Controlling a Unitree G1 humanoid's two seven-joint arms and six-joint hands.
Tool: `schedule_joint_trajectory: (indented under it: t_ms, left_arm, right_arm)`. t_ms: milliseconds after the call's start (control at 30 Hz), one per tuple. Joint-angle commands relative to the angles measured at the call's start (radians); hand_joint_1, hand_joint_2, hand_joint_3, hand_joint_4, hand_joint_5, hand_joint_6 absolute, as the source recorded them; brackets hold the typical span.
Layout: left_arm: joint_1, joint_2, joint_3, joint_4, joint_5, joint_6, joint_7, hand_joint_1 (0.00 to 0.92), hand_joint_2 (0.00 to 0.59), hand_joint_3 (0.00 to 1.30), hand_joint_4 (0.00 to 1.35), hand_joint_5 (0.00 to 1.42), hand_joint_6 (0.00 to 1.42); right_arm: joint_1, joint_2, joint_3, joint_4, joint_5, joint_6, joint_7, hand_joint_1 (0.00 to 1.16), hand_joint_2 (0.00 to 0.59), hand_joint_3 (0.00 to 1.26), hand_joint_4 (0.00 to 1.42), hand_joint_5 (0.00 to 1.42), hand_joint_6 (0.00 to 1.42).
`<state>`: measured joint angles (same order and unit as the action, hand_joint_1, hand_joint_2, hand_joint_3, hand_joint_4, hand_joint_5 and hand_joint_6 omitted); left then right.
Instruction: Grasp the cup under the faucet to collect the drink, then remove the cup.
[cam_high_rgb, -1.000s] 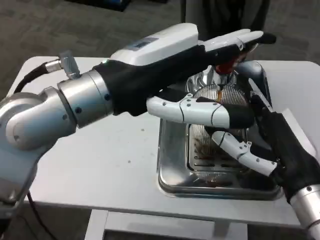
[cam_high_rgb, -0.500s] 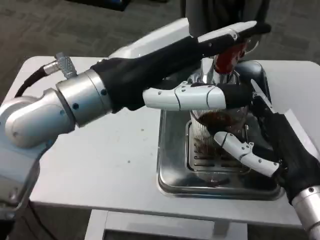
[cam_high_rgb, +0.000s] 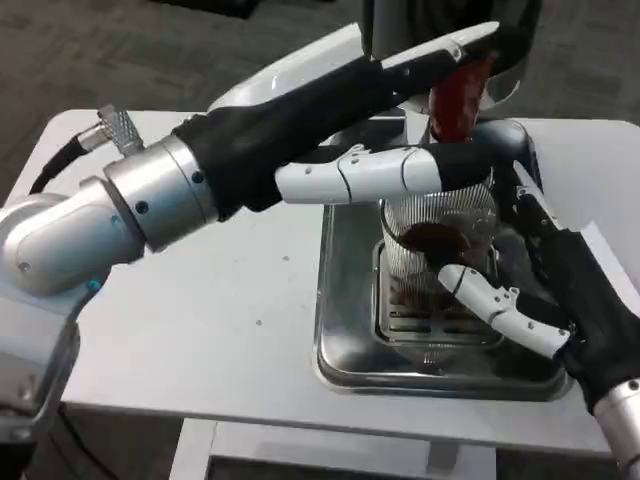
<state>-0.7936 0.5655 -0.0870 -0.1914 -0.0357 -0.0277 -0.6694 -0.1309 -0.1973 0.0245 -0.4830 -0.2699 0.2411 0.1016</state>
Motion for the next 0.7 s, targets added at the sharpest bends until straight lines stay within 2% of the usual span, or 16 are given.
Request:
schedule_joint_trajectory:
  t_ms: [33, 400, 700]
  left_arm:
    - [-0.008, -0.009, 0.03, -0.046, -0.022, 0.023, 0.01, 0.029, 0.086, 0.06, 0.01, 0.15, 0.15]
    - [-0.012, -0.015, 0.071, -0.128, -0.034, 0.073, 0.016, 0.036, 0.096, 0.08, 0.02, 0.16, 0.17]
    - [0.018, 0.004, 0.133, -0.22, -0.056, 0.112, 0.034, 0.052, 0.098, 0.1, 0.05, 0.18, 0.19]
  right_arm:
    - [0.029, 0.004, -0.006, -0.036, 0.013, -0.023, -0.003, 0.54, 0.268, 0.03, 0.01, 0.09, 0.16]
    - [0.055, 0.0, -0.024, -0.067, 0.027, -0.028, 0.0, 0.54, 0.272, 0.03, 0.01, 0.09, 0.16]
    - [0.064, -0.008, -0.04, -0.086, 0.044, -0.025, 0.008, 0.53, 0.281, 0.03, 0.01, 0.09, 0.16]
